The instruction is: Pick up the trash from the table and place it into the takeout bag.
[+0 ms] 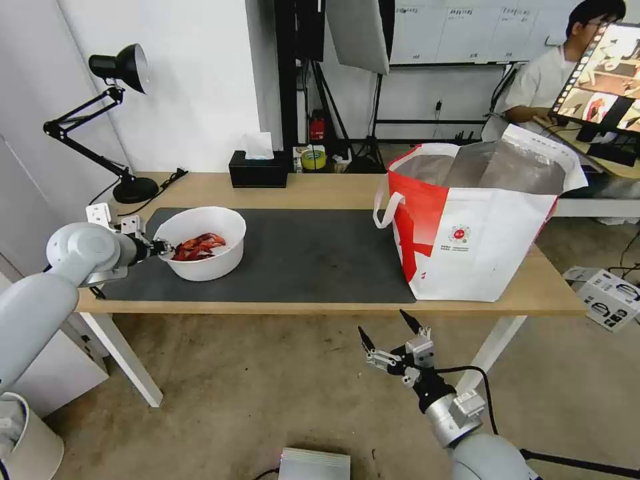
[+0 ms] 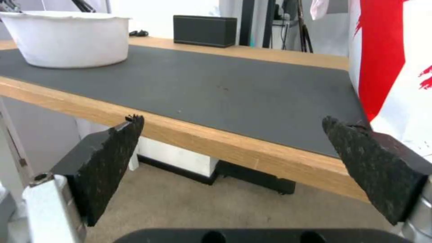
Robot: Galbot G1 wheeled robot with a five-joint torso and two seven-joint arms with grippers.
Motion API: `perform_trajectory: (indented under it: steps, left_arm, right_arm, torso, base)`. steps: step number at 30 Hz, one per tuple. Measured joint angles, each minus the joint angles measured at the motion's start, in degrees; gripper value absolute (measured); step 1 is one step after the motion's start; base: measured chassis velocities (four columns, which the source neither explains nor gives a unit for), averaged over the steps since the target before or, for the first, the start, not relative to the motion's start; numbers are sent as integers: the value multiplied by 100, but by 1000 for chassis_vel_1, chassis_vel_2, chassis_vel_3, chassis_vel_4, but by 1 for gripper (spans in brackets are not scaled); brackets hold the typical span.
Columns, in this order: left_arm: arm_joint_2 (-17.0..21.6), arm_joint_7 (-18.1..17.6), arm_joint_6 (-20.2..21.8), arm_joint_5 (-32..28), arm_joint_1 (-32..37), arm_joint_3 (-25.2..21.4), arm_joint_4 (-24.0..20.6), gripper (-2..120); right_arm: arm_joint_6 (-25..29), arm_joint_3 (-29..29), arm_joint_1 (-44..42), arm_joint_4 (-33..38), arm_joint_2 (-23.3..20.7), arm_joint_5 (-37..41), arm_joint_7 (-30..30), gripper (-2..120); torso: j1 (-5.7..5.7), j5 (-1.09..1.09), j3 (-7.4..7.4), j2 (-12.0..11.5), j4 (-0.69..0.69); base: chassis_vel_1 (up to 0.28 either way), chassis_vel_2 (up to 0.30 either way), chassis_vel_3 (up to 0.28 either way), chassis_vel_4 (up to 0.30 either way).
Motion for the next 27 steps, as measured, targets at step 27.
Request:
perform_trajectory:
  steps: [27]
  left_arm:
    - [85,-126,-230,-711,-1264,502,-908,0]
  right_arm:
    - [0,0,0,0,0,0,0,100]
  torso:
    - [0,0,0,0,0]
  base:
    - [0,0,0,0]
